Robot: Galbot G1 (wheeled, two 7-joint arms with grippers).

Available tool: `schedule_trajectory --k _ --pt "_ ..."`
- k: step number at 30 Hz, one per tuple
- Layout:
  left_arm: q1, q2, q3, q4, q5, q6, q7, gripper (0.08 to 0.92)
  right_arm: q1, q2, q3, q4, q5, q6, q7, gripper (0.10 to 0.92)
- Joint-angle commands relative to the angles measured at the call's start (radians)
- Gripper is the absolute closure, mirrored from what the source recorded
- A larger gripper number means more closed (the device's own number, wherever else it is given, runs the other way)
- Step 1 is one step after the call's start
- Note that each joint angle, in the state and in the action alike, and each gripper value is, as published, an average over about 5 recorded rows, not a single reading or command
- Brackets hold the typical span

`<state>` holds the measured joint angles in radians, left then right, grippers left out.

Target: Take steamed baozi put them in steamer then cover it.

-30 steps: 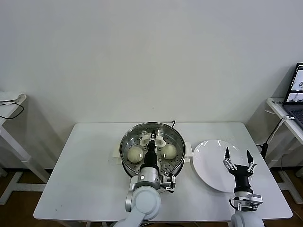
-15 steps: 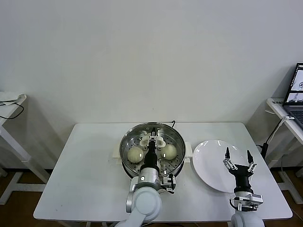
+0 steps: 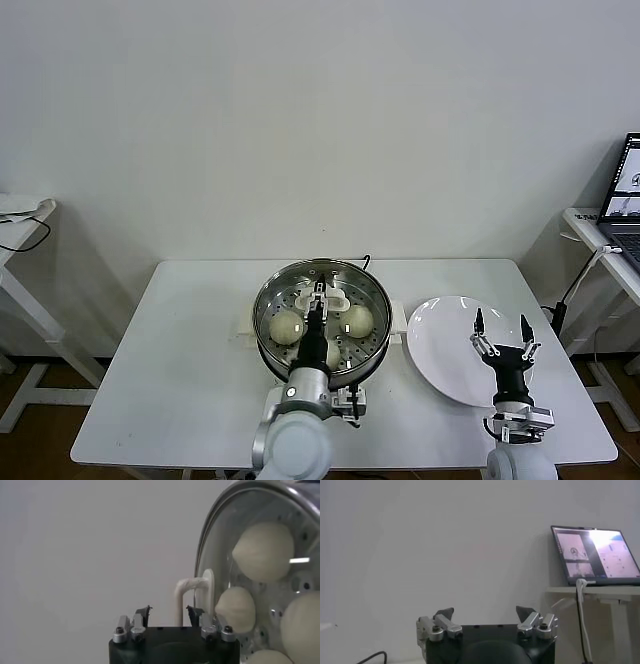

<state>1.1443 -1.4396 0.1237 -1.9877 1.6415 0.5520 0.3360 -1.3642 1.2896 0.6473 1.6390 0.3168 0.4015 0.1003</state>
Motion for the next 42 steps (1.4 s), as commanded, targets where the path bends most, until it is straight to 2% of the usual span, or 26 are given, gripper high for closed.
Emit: schedule_trajectory --k 1,5,8,11,13,15,17,19,22,30,42 --pt "0.079 0.11 -0.023 -0.194 -0.088 0.002 0.006 0.268 0.006 -0.005 0.0 0.001 0.002 -0.001 -0.001 0.203" --pt "0.1 0.134 -0.081 -0.248 -0.189 -0.016 -0.012 0.19 0.008 -0.008 0.003 0.001 0.004 0.0 -0.003 0.203" --pt "0.112 0.144 -0.164 -0.278 -0.383 -0.047 -0.088 0.179 0.005 -0.011 0.006 0.0 -0.001 -0.003 0.002 0.203" --pt "0.113 0.127 -0.267 -0.259 -0.679 -0.116 -0.256 0.177 -0.003 -0.014 0.003 0.006 -0.007 -0.029 0.021 0.203" --pt "0.11 0.098 -0.341 -0.214 -0.9 -0.213 -0.383 0.177 -0.009 -0.016 -0.004 0.017 -0.012 -0.058 0.046 0.203" --pt "0.109 0.069 -0.42 -0.159 -1.094 -0.33 -0.476 0.177 -0.014 -0.018 -0.011 0.029 -0.011 -0.081 0.065 0.203" --pt "0.114 0.052 -0.491 -0.108 -1.257 -0.432 -0.519 0.177 -0.02 -0.021 -0.015 0.041 0.003 -0.091 0.065 0.203" --pt "0.132 0.045 -0.561 -0.059 -1.407 -0.513 -0.524 0.177 -0.032 -0.023 -0.012 0.061 0.042 -0.111 0.039 0.203" --pt "0.174 0.044 -0.643 0.006 -1.544 -0.589 -0.481 0.177 -0.047 -0.024 -0.009 0.088 0.103 -0.144 0.005 0.203" --pt "0.2 0.053 -0.717 0.17 -1.674 -0.844 -0.38 0.177 -0.054 -0.023 -0.032 0.1 0.134 -0.168 0.009 0.203" --pt "0.277 0.054 -0.751 0.176 -1.684 -0.84 -0.339 0.177 -0.074 -0.008 -0.057 0.101 0.093 -0.155 0.015 0.203"
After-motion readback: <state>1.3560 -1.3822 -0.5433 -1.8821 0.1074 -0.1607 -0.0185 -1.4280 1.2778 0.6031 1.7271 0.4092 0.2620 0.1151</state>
